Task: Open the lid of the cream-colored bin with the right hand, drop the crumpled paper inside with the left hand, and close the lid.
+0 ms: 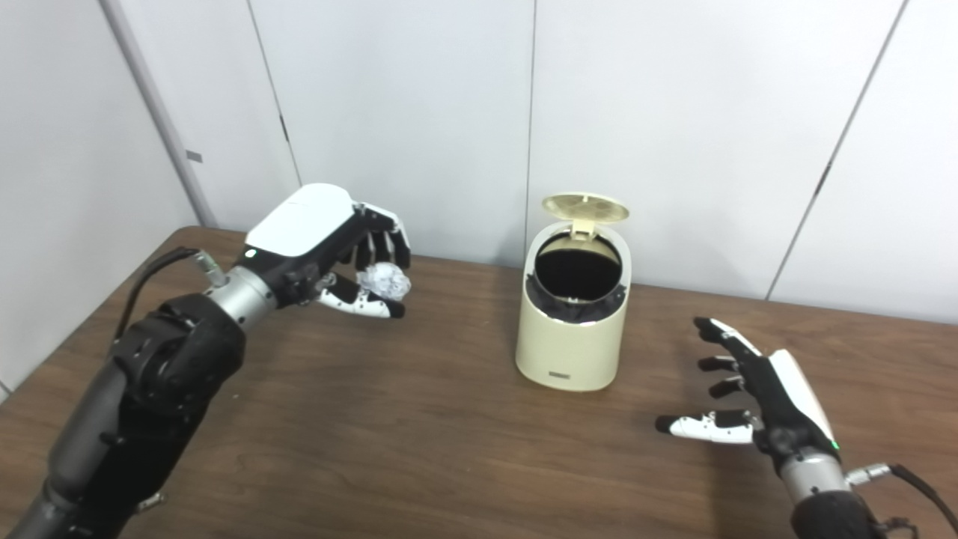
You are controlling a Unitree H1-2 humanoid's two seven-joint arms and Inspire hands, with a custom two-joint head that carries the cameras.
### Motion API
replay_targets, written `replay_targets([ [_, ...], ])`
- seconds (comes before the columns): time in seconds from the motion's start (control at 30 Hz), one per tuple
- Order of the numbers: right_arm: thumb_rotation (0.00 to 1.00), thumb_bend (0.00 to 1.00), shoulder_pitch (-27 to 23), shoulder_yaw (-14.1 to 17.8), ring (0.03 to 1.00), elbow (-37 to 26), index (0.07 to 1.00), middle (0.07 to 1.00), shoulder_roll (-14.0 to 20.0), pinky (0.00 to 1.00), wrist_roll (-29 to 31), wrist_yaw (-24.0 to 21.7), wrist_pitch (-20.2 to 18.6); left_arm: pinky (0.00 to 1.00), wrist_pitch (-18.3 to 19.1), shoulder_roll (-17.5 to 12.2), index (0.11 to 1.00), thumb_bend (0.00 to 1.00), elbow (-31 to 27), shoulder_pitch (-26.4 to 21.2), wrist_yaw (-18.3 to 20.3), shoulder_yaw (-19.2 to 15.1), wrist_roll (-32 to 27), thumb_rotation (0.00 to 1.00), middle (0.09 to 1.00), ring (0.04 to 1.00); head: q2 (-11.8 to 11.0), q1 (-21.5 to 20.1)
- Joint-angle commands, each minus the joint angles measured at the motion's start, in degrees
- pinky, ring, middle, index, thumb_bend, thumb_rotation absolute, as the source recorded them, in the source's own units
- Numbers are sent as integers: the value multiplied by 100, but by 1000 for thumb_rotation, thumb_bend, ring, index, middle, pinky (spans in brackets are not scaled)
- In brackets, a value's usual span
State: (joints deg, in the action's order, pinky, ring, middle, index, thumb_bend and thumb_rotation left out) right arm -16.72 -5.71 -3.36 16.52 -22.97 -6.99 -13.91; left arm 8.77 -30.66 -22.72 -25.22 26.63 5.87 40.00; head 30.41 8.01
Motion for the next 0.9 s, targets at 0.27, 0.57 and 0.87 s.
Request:
replay_targets([
  [0.27, 133, 756, -204, -139, 765, 47, 873, 877, -155, 594, -174, 168, 105, 357, -797, 408, 512, 522, 723, -686, -565, 173, -162, 0, 449, 388, -137, -544],
  [0.57, 117, 739, -236, -201, 767, 194, 889, 883, -236, 607, -211, 140, 115, 321, -1116, 639, 509, 522, 1254, -903, -845, 208, -249, 0, 448, 385, -298, -899],
  [0.87, 121, 751, -257, -299, 790, 565, 876, 875, -301, 641, -319, 361, 384, 308, -1179, 736, 515, 520, 1551, -1107, -1048, 218, -259, 0, 428, 368, -476, -1065],
])
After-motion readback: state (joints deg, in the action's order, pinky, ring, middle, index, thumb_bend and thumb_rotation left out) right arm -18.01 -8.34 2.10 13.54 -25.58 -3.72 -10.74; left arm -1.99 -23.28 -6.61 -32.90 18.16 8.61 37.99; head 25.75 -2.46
